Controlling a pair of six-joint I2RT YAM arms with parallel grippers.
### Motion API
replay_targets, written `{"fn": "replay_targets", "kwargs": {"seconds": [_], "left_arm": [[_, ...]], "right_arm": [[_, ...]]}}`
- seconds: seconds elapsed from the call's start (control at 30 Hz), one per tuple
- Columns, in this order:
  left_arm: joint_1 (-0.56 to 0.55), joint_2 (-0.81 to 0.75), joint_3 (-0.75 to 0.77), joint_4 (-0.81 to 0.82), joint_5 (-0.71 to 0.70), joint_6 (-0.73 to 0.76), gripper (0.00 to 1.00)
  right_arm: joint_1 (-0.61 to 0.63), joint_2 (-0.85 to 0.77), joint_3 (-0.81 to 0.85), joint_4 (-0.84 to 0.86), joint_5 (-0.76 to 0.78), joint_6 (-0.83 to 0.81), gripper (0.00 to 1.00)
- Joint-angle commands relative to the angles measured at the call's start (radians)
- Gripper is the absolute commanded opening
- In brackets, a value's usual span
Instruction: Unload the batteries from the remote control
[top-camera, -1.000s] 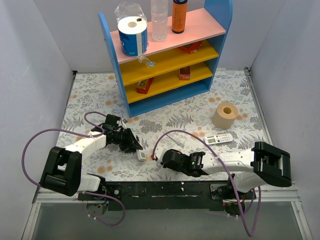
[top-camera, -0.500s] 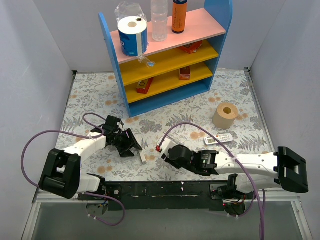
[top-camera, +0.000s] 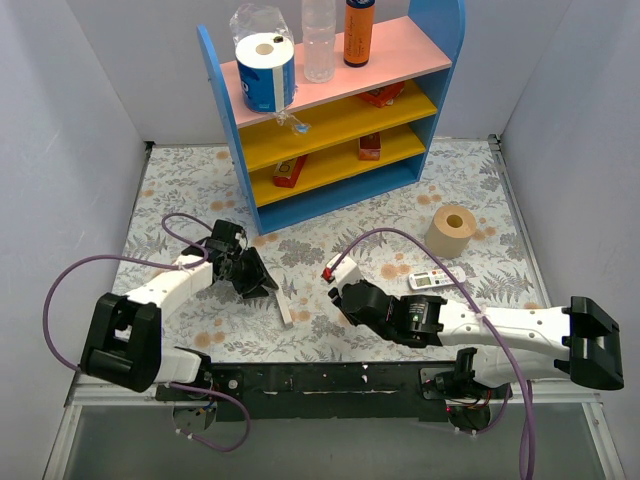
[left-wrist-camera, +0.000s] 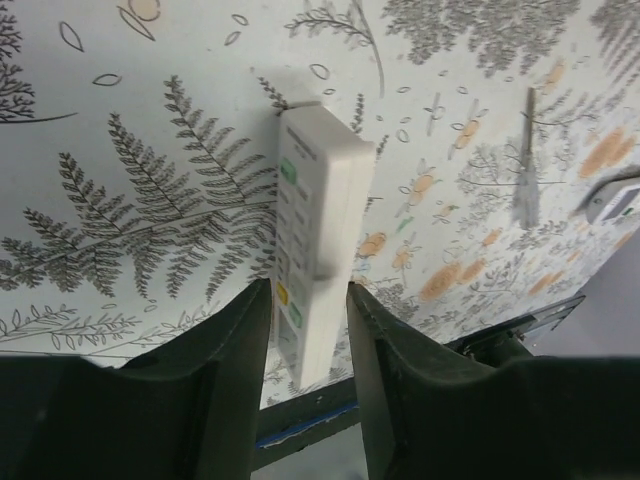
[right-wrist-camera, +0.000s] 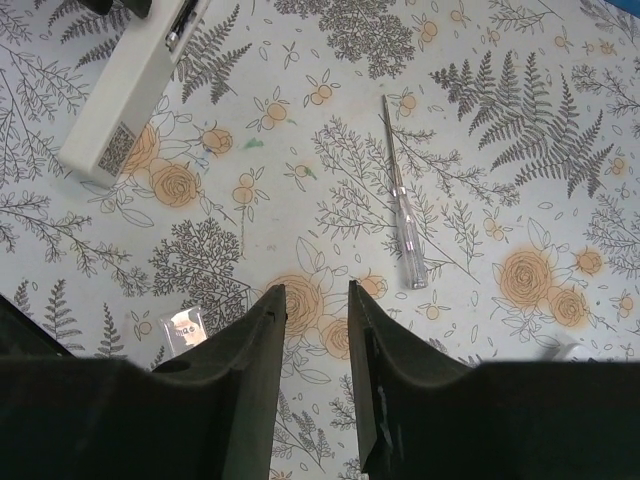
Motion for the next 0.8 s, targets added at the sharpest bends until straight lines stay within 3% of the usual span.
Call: {"fn": "replay_targets", "kwargs": {"seconds": [0.0, 0.17, 0.3, 0.77], "left_arm": [[-0.004, 0.033, 0.024, 0.0, -0.036, 0.024, 0.33], [-0.005, 0.038, 0.003, 0.007, -0.048, 0.007, 0.25], [-0.004, 0.056, -0.011, -0.026, -0.092, -0.011, 0.13], [-0.004, 0.035, -0.03, -0.122, -0.252, -0.096, 0.01]], "right_arm": [[-0.005, -0.001, 0.036, -0.008, 0.028, 0.044, 0.38], [-0.008, -0.017, 0.011, 0.003, 0.027, 0.035, 0.37], [-0.015, -0.032, 0.007, 0.0, 0.029, 0.044, 0.37], [-0.071, -0.08, 0.019, -0.08, 0.018, 0.096, 0.37]]}}
